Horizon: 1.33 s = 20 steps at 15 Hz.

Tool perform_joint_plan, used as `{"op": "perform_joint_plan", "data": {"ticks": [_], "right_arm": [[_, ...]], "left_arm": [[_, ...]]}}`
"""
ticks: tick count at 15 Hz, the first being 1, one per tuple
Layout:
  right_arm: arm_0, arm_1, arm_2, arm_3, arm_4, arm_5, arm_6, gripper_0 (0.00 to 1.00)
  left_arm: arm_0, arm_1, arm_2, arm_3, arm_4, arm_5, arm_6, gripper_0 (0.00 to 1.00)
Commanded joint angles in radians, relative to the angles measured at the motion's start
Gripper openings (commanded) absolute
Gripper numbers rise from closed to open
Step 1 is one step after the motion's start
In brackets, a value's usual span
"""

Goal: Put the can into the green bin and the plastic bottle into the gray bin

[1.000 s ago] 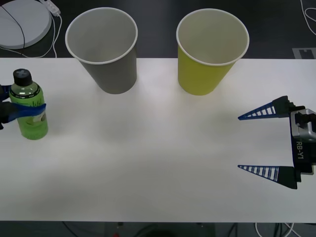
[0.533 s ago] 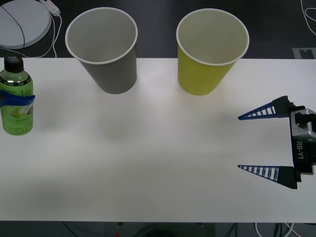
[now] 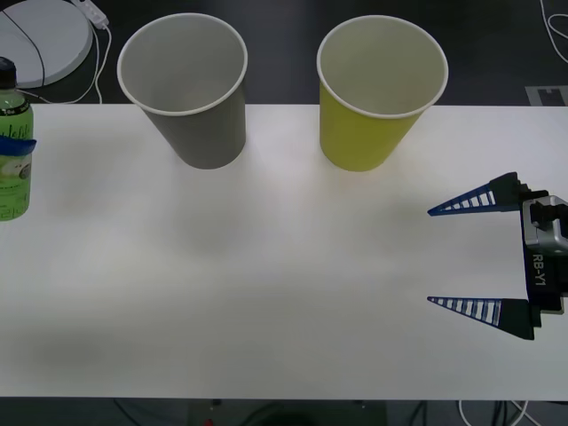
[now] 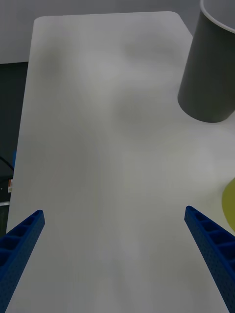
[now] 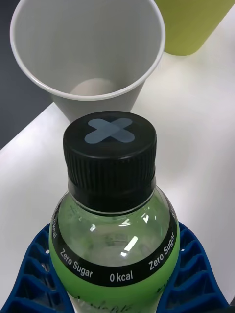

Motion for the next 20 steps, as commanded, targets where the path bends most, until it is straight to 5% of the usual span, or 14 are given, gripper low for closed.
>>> {"op": "perform_joint_plan", "data": {"ticks": [1, 10, 20], "right_arm": [[0.000, 0.000, 0.000, 0.000, 0.000, 0.000, 0.000, 1.00], [0.000, 0.000, 0.000, 0.000, 0.000, 0.000, 0.000, 1.00], [0.000, 0.000, 0.000, 0.000, 0.000, 0.000, 0.000, 1.00]], "left_arm": [[-0.087, 0.022, -0.064, 0.035, -0.007, -0.031, 0.017, 0.00], [-0.448, 0.039, -0.303, 0.162, -0.027, -0.098, 0.050, 0.00], [-0.813, -0.032, -0.568, 0.337, -0.071, -0.104, 0.063, 0.00]]}}
